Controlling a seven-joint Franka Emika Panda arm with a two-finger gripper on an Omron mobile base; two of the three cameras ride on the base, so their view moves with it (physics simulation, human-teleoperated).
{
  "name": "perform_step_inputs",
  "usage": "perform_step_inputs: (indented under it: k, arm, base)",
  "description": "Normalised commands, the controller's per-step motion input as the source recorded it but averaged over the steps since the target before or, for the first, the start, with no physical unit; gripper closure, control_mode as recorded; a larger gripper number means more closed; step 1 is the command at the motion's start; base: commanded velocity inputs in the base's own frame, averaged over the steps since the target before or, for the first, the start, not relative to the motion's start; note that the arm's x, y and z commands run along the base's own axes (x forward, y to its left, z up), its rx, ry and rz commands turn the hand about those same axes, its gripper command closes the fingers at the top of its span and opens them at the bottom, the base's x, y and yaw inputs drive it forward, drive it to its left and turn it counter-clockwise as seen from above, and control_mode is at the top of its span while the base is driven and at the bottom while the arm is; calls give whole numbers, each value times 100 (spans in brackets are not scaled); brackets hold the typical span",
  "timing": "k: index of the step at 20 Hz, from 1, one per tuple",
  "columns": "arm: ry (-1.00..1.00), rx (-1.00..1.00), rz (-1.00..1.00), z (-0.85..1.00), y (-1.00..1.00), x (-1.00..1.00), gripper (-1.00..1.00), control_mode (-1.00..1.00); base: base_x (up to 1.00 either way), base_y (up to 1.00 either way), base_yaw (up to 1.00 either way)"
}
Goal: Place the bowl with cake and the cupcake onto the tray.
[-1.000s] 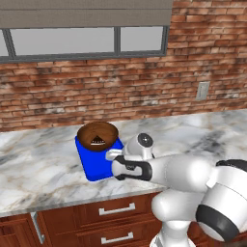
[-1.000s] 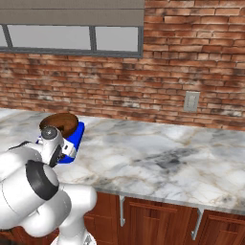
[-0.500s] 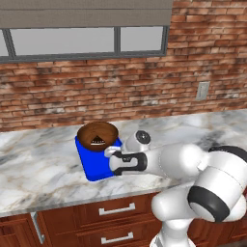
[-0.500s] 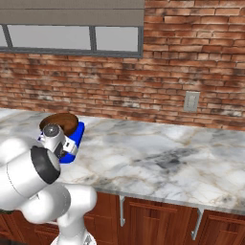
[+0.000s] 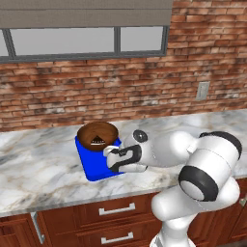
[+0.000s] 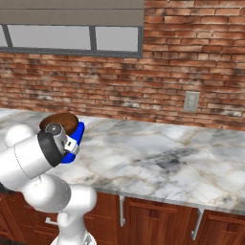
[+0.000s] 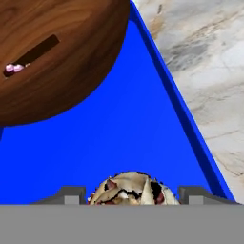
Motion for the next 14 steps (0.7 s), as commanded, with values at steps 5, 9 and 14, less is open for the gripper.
perform_step_inputs:
  k: [5,9,14]
  arm:
    - [0,0,0,-22,2,13,100,-100]
    - [0,0,0,-19,0,11,100,-100]
    - [0,0,0,-15,0,10,100,-100]
  base:
    - [0,0,0]
    - [0,0,0]
    - [0,0,0]
